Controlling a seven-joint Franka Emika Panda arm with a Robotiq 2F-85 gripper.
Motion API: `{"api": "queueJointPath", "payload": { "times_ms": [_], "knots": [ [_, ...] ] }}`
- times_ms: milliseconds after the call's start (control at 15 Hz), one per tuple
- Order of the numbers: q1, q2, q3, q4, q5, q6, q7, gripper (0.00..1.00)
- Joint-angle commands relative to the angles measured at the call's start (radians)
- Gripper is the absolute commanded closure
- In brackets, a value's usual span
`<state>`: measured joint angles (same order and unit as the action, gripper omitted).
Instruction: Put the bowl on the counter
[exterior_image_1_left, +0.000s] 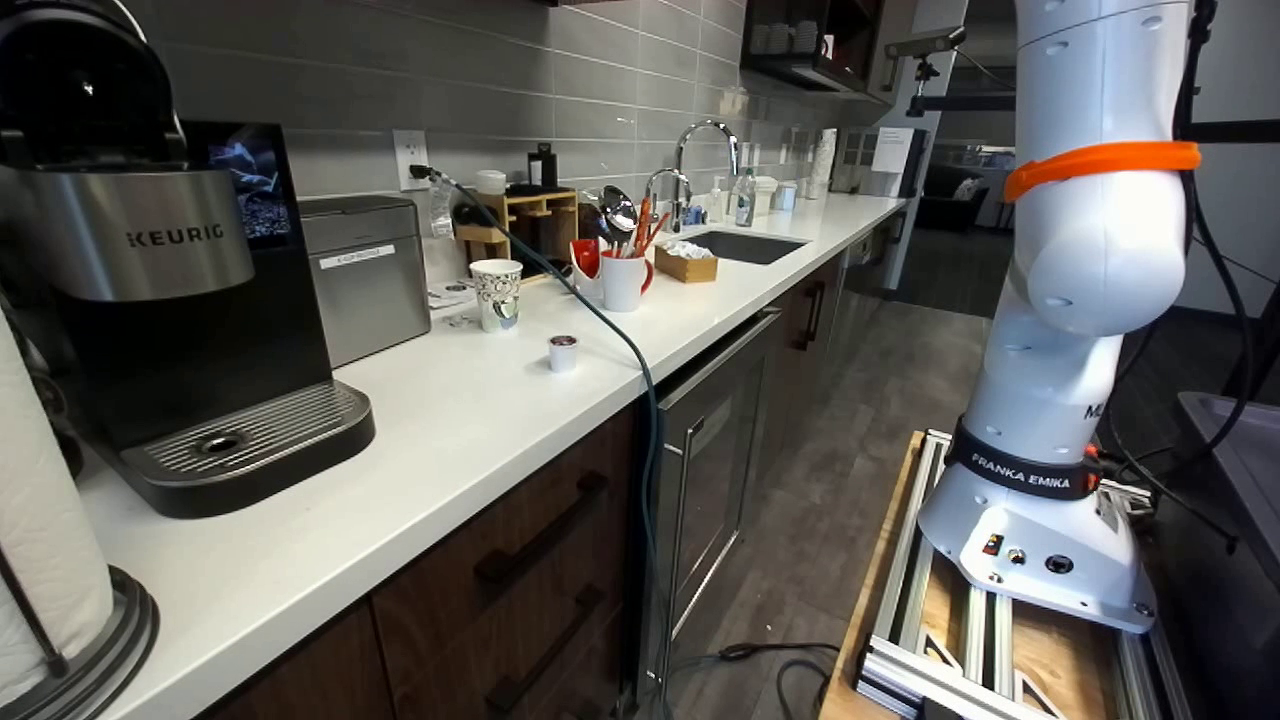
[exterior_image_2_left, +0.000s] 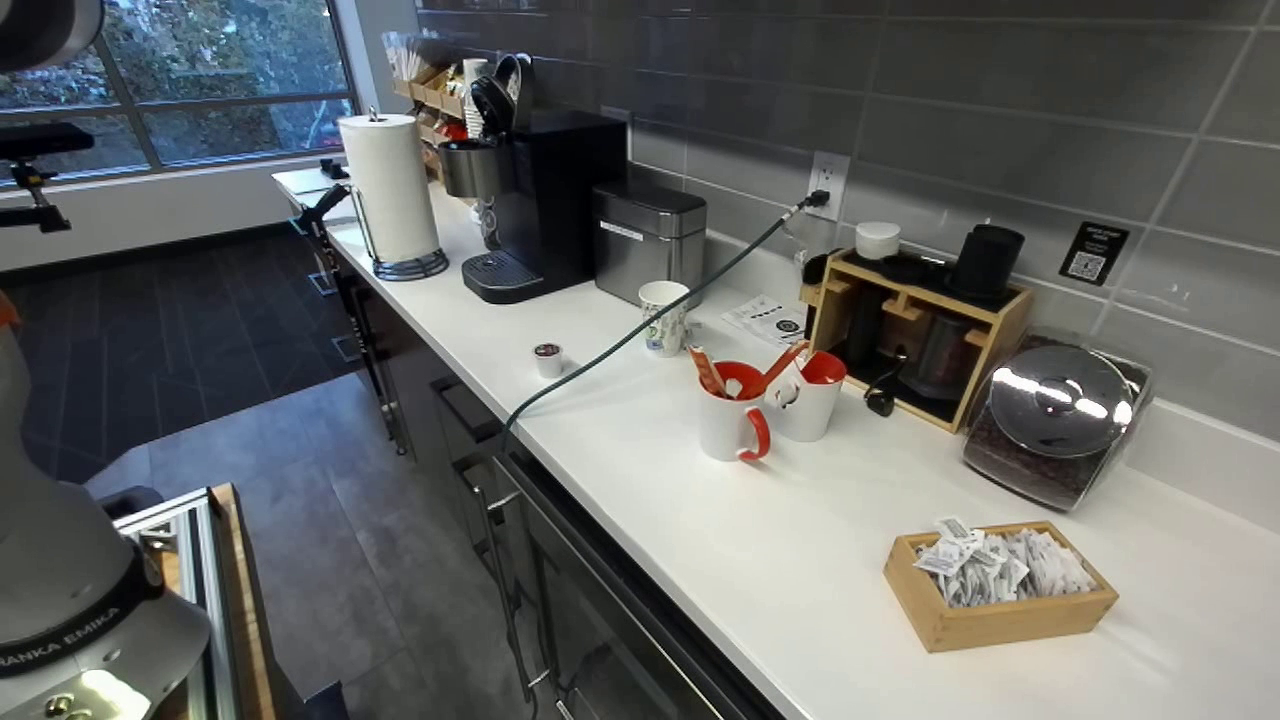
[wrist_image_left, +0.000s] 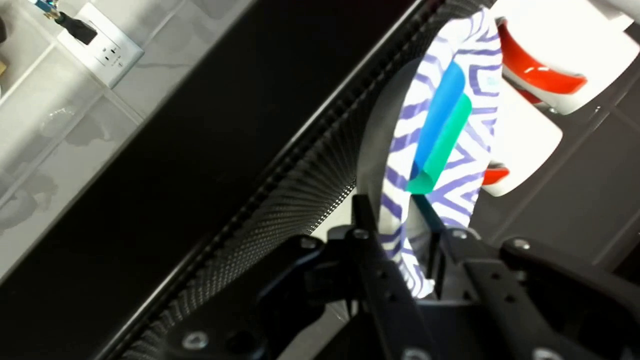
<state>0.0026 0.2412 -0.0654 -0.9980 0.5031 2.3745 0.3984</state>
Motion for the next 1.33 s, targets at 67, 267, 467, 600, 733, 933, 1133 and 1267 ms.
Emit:
{"api": "queueJointPath", "payload": {
  "times_ms": [67, 267, 467, 600, 733, 933, 1133, 1267],
  "knots": [
    [0.003, -0.002, -0.011, 0.014, -0.015, -0.054, 0.095, 1.00],
    [-0.010, -0.007, -0.008, 0.032, 0.011, -0.112, 0.149, 0.99],
    [-0.042, -0.033, -0.010, 0.067, 0.041, -0.266, 0.184, 0.98],
    [-0.075, -0.057, -0.016, 0.105, 0.068, -0.388, 0.186, 0.98],
    [-0.110, -0.088, -0.022, 0.136, 0.105, -0.513, 0.172, 0.98],
    [-0.145, -0.128, -0.034, 0.158, 0.146, -0.646, 0.182, 0.98],
    [-0.149, -0.172, -0.035, 0.111, 0.152, -0.688, 0.212, 0.98],
    [-0.146, -0.201, -0.032, 0.066, 0.152, -0.702, 0.227, 0.98]
  ]
}}
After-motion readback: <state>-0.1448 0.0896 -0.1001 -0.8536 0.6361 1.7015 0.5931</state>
